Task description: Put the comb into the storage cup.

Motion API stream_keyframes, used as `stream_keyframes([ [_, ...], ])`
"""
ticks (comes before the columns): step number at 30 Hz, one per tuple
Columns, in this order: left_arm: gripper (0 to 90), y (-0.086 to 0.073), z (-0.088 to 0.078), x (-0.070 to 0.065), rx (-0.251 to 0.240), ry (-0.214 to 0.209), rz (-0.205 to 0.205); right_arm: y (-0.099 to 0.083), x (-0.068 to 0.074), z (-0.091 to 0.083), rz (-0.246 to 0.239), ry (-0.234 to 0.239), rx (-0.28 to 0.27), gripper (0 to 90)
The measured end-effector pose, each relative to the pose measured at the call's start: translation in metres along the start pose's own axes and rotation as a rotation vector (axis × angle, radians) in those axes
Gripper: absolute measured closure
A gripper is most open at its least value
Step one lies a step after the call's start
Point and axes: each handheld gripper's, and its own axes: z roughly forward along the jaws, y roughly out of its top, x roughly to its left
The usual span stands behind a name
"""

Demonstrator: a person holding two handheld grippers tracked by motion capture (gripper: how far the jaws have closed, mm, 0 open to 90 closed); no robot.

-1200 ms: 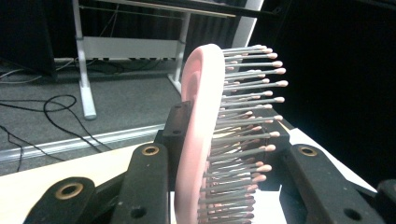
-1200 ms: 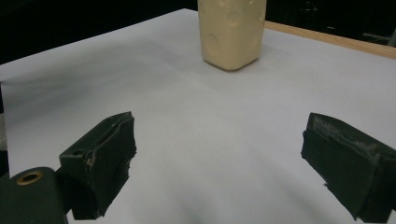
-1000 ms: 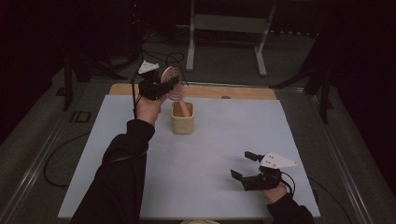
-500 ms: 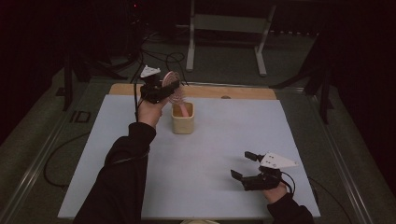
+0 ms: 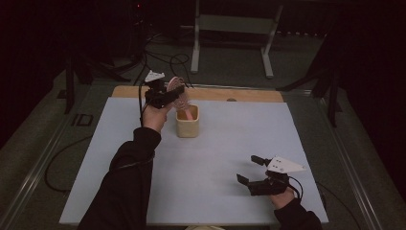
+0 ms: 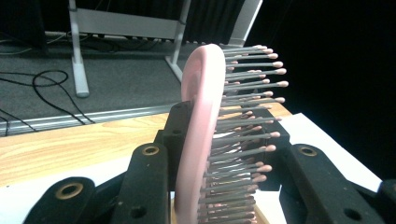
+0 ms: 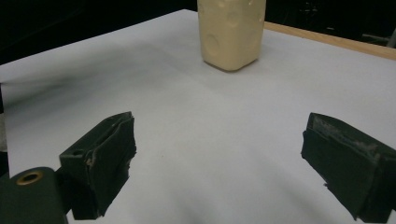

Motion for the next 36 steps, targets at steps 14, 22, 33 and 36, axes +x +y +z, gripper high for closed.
stream_keyframes([
  [14, 66.1, -0.009, 0.007, 0.005, 0.012, -0.005, -0.022, 0.0, 0.0, 0.0, -0.005, -0.001, 0.003, 9.5],
  [22, 66.2, -0.012, 0.009, 0.008, 0.021, -0.007, -0.035, 0.0, 0.0, -0.001, -0.001, -0.003, 0.0, 9.5],
  [33, 65.7, -0.013, 0.01, 0.02, 0.028, -0.014, -0.055, 0.0, -0.001, -0.001, 0.009, -0.002, 0.0, 9.5],
  [36, 65.7, -0.013, 0.009, 0.021, 0.027, -0.021, -0.056, 0.0, -0.001, 0.0, 0.006, 0.0, 0.001, 9.5],
])
